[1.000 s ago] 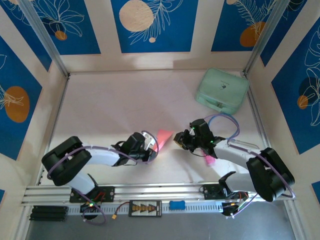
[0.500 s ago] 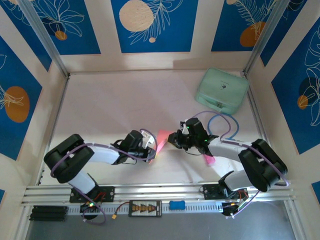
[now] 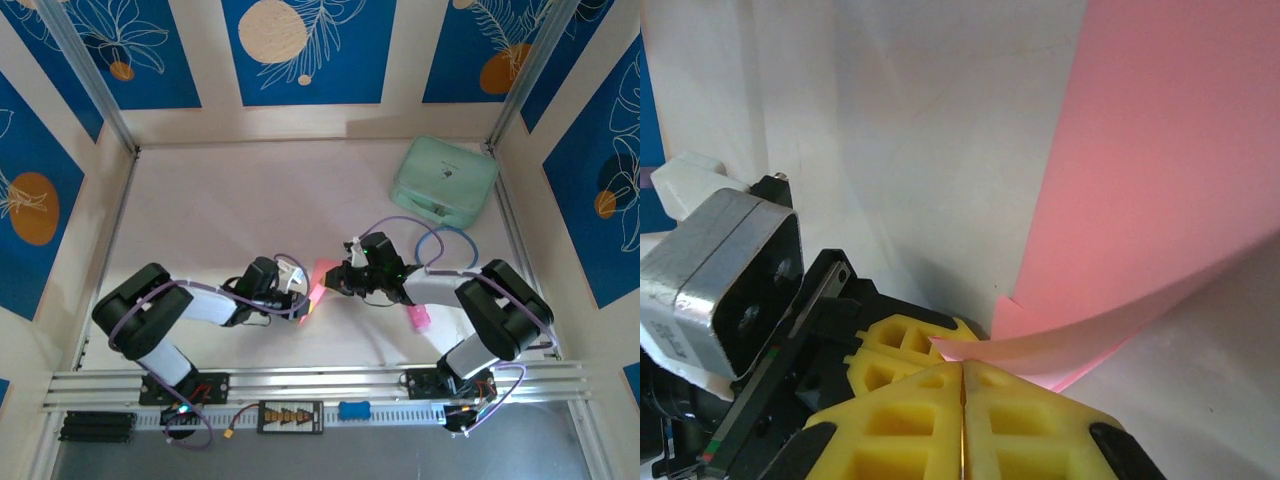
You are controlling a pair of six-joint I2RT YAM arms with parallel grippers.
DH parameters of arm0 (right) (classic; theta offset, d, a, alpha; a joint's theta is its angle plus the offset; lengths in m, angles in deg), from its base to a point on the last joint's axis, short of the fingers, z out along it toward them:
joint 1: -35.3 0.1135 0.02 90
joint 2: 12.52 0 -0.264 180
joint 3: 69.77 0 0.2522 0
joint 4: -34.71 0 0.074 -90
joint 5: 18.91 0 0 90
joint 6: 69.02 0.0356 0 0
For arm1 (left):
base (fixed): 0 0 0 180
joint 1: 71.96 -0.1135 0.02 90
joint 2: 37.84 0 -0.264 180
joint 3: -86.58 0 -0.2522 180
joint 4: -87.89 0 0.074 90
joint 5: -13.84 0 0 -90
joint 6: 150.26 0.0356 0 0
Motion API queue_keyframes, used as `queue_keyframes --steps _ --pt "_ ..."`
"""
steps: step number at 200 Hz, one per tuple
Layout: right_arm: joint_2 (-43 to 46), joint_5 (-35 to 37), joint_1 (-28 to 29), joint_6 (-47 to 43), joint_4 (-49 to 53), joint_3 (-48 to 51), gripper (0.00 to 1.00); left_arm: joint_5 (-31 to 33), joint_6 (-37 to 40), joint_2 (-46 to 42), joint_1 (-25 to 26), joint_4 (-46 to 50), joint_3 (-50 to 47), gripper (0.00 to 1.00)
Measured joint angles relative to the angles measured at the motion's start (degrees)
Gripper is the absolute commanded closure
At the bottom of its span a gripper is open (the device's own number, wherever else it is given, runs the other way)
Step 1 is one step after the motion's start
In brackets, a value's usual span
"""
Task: Fold a paper plane with a square sheet of paper (pick it up from the middle)
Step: Fold the wing for the fifth time at the center of the table.
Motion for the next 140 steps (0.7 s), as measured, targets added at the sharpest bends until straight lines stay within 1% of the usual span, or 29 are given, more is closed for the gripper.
queue_keyframes --steps 57,140 --pt "-5.3 -2.8 0.2 -0.9 -2.3 -2.5 0.91 -1.7 -1.7 0.7 -1.0 -1.8 -0.4 1.00" --pt "-9.4 -4.6 -0.6 -0.9 -4.8 -3.0 0.91 -2.9 -3.6 1.2 -1.8 -2.6 -0.6 1.00"
